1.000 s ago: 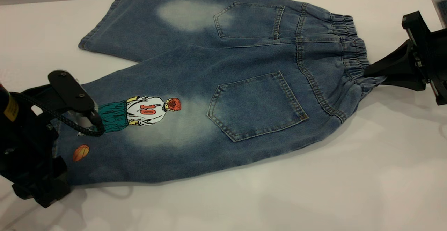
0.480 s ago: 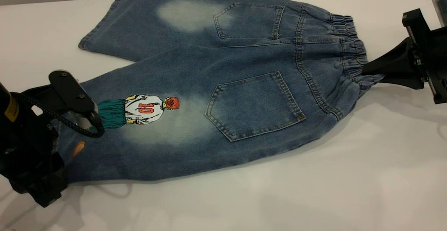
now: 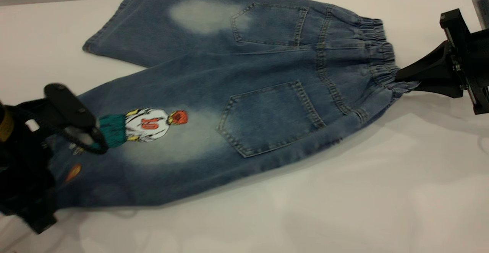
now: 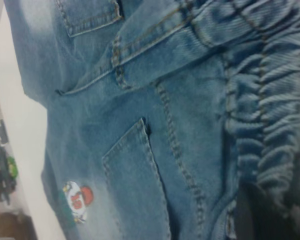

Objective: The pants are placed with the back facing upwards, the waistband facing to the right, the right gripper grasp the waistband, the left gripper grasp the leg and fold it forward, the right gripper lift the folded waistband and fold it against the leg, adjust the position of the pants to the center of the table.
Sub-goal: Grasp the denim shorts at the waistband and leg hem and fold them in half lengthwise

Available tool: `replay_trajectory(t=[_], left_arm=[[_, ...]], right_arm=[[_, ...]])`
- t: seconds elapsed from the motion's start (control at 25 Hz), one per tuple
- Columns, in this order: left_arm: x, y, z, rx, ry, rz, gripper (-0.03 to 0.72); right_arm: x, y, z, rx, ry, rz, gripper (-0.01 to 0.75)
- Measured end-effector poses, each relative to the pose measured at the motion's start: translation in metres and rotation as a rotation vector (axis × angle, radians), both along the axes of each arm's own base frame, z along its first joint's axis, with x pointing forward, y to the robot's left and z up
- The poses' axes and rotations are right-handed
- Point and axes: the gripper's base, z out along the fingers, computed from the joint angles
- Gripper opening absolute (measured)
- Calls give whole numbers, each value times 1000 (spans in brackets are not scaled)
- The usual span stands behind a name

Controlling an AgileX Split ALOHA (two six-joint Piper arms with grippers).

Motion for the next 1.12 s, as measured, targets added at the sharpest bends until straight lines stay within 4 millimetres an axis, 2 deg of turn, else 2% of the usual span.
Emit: replay_trajectory(t=[0.32, 0.56, 0.68, 0.88, 0.96, 1.12], left_arm=[[3, 0, 34, 0, -105, -16, 39], [-4, -17, 49, -4, -135, -81, 39], [-11, -31, 50, -11, -133, -143, 39], [-22, -43, 61, -21, -131, -179, 39], [-22, -42, 71, -23, -168, -207, 39], [-18, -40, 101, -45, -317, -254, 39]], right_arm=[[-8, 3, 4, 47, 69, 21, 22], [-33, -19, 18, -17, 95, -82, 22], [-49, -30, 31, -37, 93, -143, 22], [-73, -23, 53, -31, 75, -138, 22], [-78, -21, 62, -37, 55, -143, 22], [-72, -20, 84, 16, -20, -182, 22]])
